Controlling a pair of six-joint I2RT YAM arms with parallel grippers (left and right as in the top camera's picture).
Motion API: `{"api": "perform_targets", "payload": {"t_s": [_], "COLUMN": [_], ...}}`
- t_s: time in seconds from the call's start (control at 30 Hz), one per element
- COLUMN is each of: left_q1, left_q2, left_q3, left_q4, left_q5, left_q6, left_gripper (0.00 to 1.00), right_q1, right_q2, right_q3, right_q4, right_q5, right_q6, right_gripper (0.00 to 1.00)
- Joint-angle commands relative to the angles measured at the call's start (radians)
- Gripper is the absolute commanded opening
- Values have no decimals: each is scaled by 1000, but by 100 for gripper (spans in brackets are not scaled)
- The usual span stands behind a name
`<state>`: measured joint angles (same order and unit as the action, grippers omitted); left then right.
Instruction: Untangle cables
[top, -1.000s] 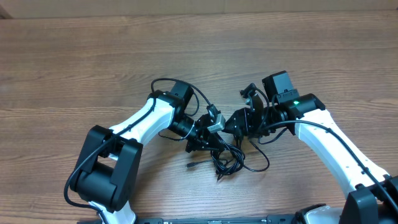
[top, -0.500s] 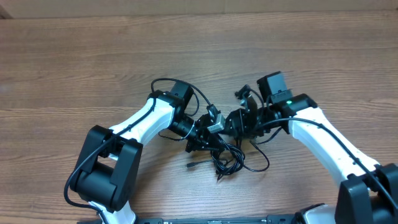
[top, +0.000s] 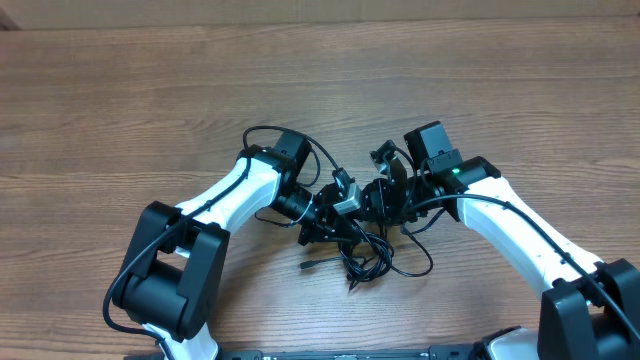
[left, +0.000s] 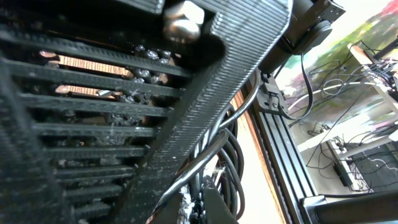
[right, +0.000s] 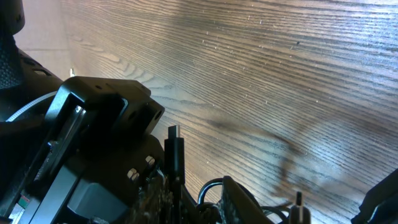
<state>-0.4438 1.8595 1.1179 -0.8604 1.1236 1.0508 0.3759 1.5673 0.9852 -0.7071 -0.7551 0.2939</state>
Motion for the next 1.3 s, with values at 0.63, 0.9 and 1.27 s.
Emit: {"api": "perform_targets", "payload": {"t_s": [0.63, 0.9, 1.27], "left_q1": [-4, -4, -1], "left_q2": [5, 5, 5], "left_q3": [4, 4, 4], "left_q4": [5, 5, -3], "left_q5": [21, 22, 39], "left_q6": [19, 19, 19], "left_gripper": [4, 4, 4], "right_q1": [16, 60, 66], "right_q2": [2, 2, 2], "right_q3": [-11, -11, -11], "right_q4": [-39, -38, 31], "right_q5": [-140, -137, -137], "right_q6": [1, 2, 27], "right_gripper": [35, 35, 42]}}
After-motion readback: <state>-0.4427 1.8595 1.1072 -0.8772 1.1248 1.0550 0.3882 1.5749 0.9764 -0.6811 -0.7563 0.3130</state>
